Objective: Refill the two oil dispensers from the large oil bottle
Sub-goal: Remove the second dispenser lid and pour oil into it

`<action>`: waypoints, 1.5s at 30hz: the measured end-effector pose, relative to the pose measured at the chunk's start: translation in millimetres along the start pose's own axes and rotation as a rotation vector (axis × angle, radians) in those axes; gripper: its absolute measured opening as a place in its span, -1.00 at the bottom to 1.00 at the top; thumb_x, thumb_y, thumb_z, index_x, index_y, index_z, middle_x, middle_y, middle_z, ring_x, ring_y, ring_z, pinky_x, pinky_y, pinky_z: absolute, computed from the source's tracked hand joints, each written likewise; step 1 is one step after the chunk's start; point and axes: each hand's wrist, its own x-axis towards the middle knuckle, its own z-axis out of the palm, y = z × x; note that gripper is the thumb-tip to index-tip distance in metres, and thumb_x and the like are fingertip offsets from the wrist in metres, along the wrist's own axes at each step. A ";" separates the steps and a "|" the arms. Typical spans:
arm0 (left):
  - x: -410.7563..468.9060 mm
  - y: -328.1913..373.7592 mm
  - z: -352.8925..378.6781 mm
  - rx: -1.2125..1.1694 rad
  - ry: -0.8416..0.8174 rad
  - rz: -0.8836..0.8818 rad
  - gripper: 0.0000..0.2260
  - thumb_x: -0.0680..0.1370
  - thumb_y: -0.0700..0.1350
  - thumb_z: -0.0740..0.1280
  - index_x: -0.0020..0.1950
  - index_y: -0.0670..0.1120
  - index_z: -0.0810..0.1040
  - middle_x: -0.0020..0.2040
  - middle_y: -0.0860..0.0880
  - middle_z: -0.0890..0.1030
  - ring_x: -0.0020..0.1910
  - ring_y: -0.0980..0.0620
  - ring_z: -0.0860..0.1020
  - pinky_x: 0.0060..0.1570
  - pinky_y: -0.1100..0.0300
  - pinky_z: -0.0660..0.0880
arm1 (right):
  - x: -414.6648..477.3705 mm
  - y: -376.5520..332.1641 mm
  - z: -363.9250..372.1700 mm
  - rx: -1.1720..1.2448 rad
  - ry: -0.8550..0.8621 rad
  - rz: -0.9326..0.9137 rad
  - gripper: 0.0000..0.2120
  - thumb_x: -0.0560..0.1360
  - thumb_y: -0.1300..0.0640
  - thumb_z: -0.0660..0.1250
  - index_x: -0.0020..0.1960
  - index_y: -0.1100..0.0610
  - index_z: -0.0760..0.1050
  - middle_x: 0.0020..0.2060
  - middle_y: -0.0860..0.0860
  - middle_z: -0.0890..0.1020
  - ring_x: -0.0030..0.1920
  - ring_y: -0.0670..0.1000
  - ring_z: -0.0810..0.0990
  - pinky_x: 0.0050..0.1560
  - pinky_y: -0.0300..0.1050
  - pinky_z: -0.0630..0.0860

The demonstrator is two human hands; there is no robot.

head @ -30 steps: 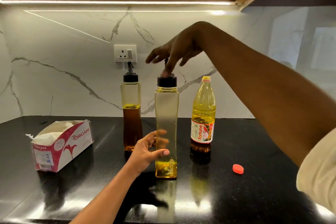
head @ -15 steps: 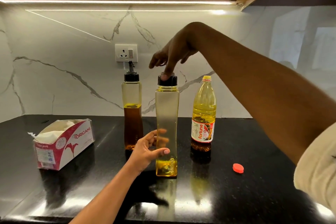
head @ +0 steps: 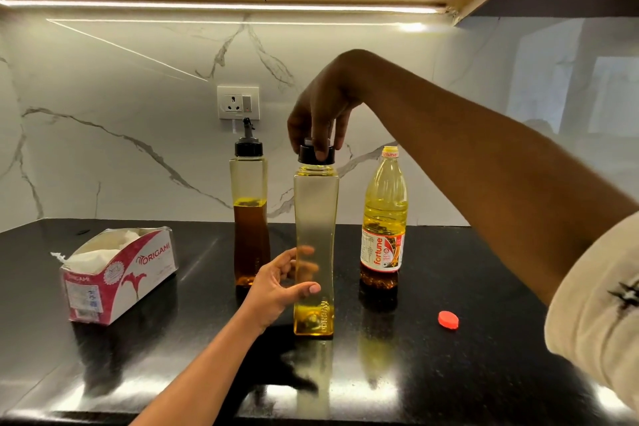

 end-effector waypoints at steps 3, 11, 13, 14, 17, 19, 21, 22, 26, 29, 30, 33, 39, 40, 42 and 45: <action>0.0 -0.5 -0.2 -0.004 -0.001 -0.002 -0.39 0.21 0.11 0.62 0.22 0.10 0.56 0.07 -0.09 0.66 0.11 -0.08 0.62 -0.02 0.20 0.58 | -3.4 0.2 -0.6 -0.005 -0.048 -0.036 -0.58 0.36 0.34 0.43 0.13 0.00 0.49 0.21 0.02 0.51 0.23 0.11 0.49 0.11 0.00 0.53; -0.8 0.3 -0.2 -0.017 -0.003 -0.008 -0.38 0.20 0.12 0.62 0.22 0.11 0.56 0.07 -0.09 0.66 0.11 -0.06 0.62 -0.02 0.22 0.57 | -0.1 -3.9 -7.4 0.198 0.121 0.257 -0.21 0.28 -0.35 0.35 0.22 0.27 0.40 0.11 0.21 0.60 0.02 0.16 0.63 -0.13 0.02 0.58; -0.8 0.8 -0.3 -0.022 -0.001 -0.009 -0.39 0.19 0.12 0.63 0.21 0.12 0.57 0.07 -0.09 0.66 0.12 -0.06 0.62 -0.03 0.22 0.57 | 5.8 -6.7 -4.0 0.153 0.049 0.297 -0.24 0.29 -0.34 0.37 0.15 0.30 0.43 -0.03 0.23 0.66 -0.08 0.12 0.68 -0.17 -0.06 0.61; -0.7 1.0 -0.2 -0.020 -0.002 -0.008 -0.40 0.19 0.12 0.63 0.20 0.13 0.57 0.07 -0.09 0.66 0.12 -0.05 0.62 -0.03 0.23 0.57 | 8.1 -7.2 -3.2 0.112 0.018 0.283 -0.30 0.32 -0.28 0.39 0.16 0.28 0.45 -0.05 0.22 0.67 -0.10 0.10 0.69 -0.17 -0.09 0.62; -0.5 0.3 0.5 -0.012 -0.006 -0.002 -0.39 0.19 0.12 0.63 0.21 0.13 0.57 0.07 -0.10 0.66 0.12 -0.06 0.62 -0.01 0.22 0.57 | 6.2 -6.6 -3.7 0.046 -0.017 0.191 -0.55 0.39 0.02 0.45 0.18 0.24 0.50 0.05 0.20 0.64 -0.05 0.12 0.68 -0.12 -0.12 0.63; -0.1 0.1 0.5 -0.014 0.003 0.000 -0.38 0.18 0.13 0.63 0.20 0.12 0.57 0.07 -0.12 0.66 0.11 -0.07 0.62 0.01 0.17 0.58 | 3.7 -4.9 -5.8 0.009 0.006 0.104 -0.67 0.39 0.19 0.45 0.14 0.18 0.53 0.08 0.17 0.61 0.00 0.13 0.65 -0.18 -0.13 0.63; 0.1 -0.1 0.4 -0.014 0.005 0.000 -0.39 0.18 0.13 0.63 0.20 0.13 0.58 0.06 -0.13 0.66 0.10 -0.08 0.62 0.02 0.16 0.58 | 2.2 -4.5 -4.7 -0.006 0.008 0.028 -0.69 0.38 0.30 0.44 0.10 0.12 0.53 0.08 0.12 0.59 0.04 0.13 0.60 -0.16 -0.10 0.63; -0.1 -0.1 0.5 -0.015 0.006 0.000 -0.39 0.18 0.14 0.63 0.20 0.13 0.58 0.06 -0.13 0.66 0.10 -0.08 0.62 0.01 0.17 0.58 | 2.2 -3.9 -3.9 -0.001 0.001 -0.004 -0.68 0.37 0.34 0.43 0.08 0.09 0.53 0.09 0.10 0.58 0.05 0.12 0.59 -0.12 -0.07 0.63; -0.6 0.4 0.5 -0.028 0.010 -0.009 -0.38 0.18 0.13 0.63 0.20 0.10 0.57 0.06 -0.12 0.66 0.11 -0.07 0.62 -0.03 0.21 0.58 | 2.4 1.9 -3.1 0.023 -0.019 -0.098 -0.61 0.35 0.41 0.42 0.09 0.07 0.51 0.10 0.06 0.56 0.02 0.06 0.58 -0.02 -0.03 0.61; -0.8 0.8 0.9 -0.028 0.007 -0.014 -0.35 0.18 0.13 0.63 0.23 0.06 0.56 0.07 -0.12 0.66 0.12 -0.06 0.62 -0.04 0.23 0.57 | 1.5 7.7 -5.2 0.040 -0.017 -0.146 -0.59 0.34 0.42 0.43 0.09 0.07 0.52 0.04 0.00 0.58 -0.02 0.01 0.60 -0.11 -0.11 0.63; -0.7 0.7 1.2 -0.032 0.006 -0.017 -0.34 0.18 0.14 0.63 0.23 0.05 0.55 0.06 -0.12 0.66 0.12 -0.06 0.62 -0.04 0.23 0.57 | 1.0 9.2 -6.0 0.051 -0.030 -0.155 -0.59 0.34 0.43 0.42 0.09 0.07 0.52 0.04 0.00 0.58 -0.02 0.01 0.60 -0.14 -0.14 0.62; -0.2 0.8 1.1 -0.028 0.008 -0.025 -0.32 0.17 0.14 0.63 0.24 0.04 0.55 0.07 -0.11 0.66 0.13 -0.05 0.61 -0.03 0.22 0.57 | 2.2 13.1 -6.9 0.066 -0.049 -0.179 -0.57 0.34 0.45 0.41 0.10 0.07 0.52 0.07 0.01 0.57 0.01 0.03 0.60 -0.17 -0.18 0.60; -0.2 0.2 0.7 -0.025 0.004 -0.037 -0.34 0.18 0.14 0.63 0.23 0.06 0.55 0.07 -0.10 0.66 0.14 -0.05 0.61 -0.02 0.21 0.57 | 1.1 17.7 -6.3 0.101 -0.053 -0.194 -0.55 0.35 0.44 0.40 0.15 0.08 0.50 0.07 -0.02 0.57 0.05 0.02 0.58 -0.11 -0.18 0.60; -0.3 0.0 0.3 -0.019 0.005 -0.038 -0.35 0.18 0.14 0.62 0.23 0.07 0.55 0.08 -0.09 0.66 0.14 -0.05 0.61 -0.01 0.20 0.57 | -0.4 16.7 -6.3 0.102 -0.068 -0.188 -0.54 0.36 0.40 0.41 0.17 0.05 0.49 0.11 -0.04 0.56 0.08 0.00 0.56 -0.05 -0.15 0.59; -0.5 -0.4 -0.3 -0.006 0.006 -0.038 -0.35 0.19 0.16 0.62 0.23 0.09 0.55 0.07 -0.08 0.66 0.13 -0.05 0.61 0.00 0.18 0.58 | -4.9 12.7 -6.2 0.110 -0.053 -0.168 -0.51 0.34 0.21 0.45 0.22 -0.05 0.44 0.22 -0.09 0.50 0.16 -0.04 0.49 0.12 -0.04 0.51; -0.4 0.1 0.0 -0.013 0.003 -0.041 -0.36 0.19 0.14 0.62 0.23 0.08 0.55 0.07 -0.08 0.66 0.13 -0.06 0.62 -0.01 0.19 0.57 | -5.0 5.7 -8.8 0.178 0.097 -0.044 -0.37 0.23 -0.14 0.42 0.25 0.05 0.41 0.21 0.04 0.51 0.17 0.10 0.51 0.04 0.07 0.54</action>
